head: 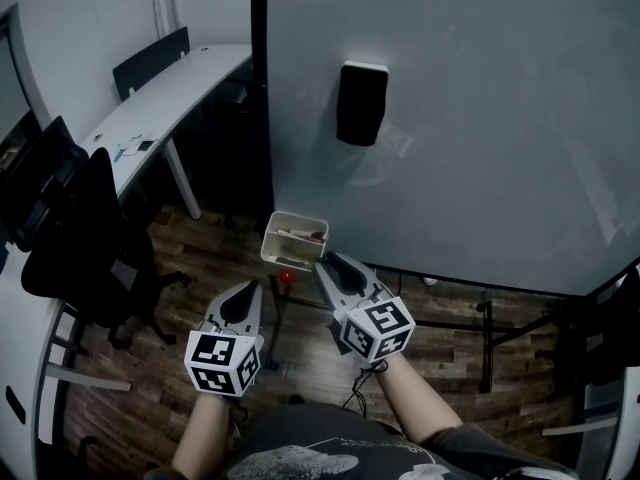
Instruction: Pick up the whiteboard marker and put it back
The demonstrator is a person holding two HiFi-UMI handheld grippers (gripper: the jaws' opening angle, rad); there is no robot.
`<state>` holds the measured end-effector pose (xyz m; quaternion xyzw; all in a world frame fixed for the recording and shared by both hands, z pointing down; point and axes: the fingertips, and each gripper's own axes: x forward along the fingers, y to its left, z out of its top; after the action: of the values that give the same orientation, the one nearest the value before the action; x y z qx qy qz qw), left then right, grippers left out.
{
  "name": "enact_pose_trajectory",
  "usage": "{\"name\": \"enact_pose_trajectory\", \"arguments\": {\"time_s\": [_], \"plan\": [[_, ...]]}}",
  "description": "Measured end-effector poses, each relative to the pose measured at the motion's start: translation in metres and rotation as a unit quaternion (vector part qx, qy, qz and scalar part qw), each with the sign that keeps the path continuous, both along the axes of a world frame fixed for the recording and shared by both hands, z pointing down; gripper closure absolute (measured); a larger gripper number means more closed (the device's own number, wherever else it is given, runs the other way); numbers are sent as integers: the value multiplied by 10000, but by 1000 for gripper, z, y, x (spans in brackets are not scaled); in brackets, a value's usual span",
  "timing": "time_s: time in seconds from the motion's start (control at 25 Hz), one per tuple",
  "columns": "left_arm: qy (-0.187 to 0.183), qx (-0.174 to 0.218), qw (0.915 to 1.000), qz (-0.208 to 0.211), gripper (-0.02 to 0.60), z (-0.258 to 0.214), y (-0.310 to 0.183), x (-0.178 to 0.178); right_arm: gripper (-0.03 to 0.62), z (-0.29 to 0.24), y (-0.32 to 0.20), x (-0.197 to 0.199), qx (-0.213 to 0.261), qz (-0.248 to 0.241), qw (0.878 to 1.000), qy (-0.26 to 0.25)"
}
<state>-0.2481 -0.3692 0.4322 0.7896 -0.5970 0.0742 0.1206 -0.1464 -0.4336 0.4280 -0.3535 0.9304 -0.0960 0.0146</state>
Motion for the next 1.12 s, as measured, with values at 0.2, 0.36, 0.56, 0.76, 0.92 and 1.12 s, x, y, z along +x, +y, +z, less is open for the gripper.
{"name": "enact_pose_trajectory", "arguments": {"time_s": [0.2,0.36,0.56,0.76,0.92,1.12], "plan": [[25,67,10000,-41,569,-4,11,10,491,-4,13,16,20,64,10000,-31],[49,108,9999,-53,568,-7,24,24,491,-3,28,33,-31,94,9999,-81],[22,124,9999,6,569,-11,43,49,494,-4,45,60,-41,224,9997,-32],[39,119,9999,40,569,-13,60,74,543,-8,61,91,-91,357,9992,-120],[60,67,9999,94,569,-10,78,103,558,-11,80,110,-137,299,9993,-165],[55,48,10000,26,569,-9,104,127,569,-11,107,131,-177,149,9997,-41]]}}
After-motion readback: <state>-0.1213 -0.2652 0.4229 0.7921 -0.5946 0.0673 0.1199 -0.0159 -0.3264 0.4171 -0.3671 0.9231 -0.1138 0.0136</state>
